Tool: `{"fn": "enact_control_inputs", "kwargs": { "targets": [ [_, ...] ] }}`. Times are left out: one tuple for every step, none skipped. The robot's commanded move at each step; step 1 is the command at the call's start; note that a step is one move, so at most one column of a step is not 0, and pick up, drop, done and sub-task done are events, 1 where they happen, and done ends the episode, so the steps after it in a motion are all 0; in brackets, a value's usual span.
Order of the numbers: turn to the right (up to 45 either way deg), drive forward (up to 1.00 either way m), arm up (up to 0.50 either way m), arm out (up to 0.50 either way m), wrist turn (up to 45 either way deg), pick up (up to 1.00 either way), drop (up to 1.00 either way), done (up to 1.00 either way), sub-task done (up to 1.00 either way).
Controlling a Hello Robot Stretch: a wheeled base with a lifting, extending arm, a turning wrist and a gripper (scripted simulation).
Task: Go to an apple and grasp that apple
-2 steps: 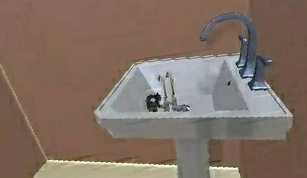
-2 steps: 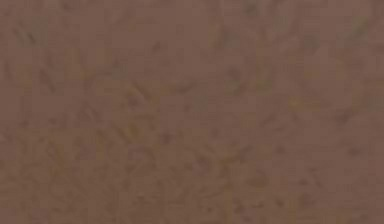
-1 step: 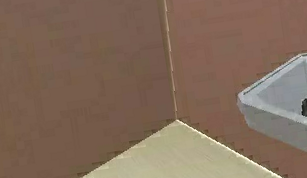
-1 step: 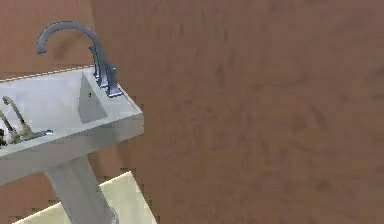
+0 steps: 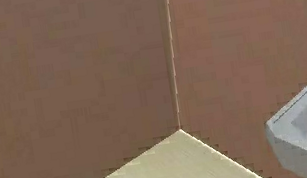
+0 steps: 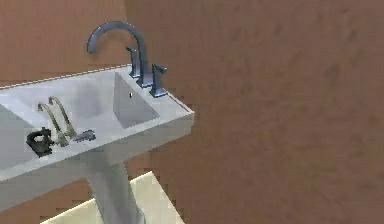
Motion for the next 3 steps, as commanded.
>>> {"fn": "enact_control_inputs", "kwargs": {
  "targets": [
    [-45.0, 0.0, 0.0, 0.0, 0.0, 0.0, 0.0, 0.0, 0.0],
    [-18.0, 0.0, 0.0, 0.0, 0.0, 0.0, 0.0, 0.0, 0.0],
    [0.0, 0.5, 0.0, 0.0, 0.0, 0.0, 0.0, 0.0, 0.0]
  ]
}}
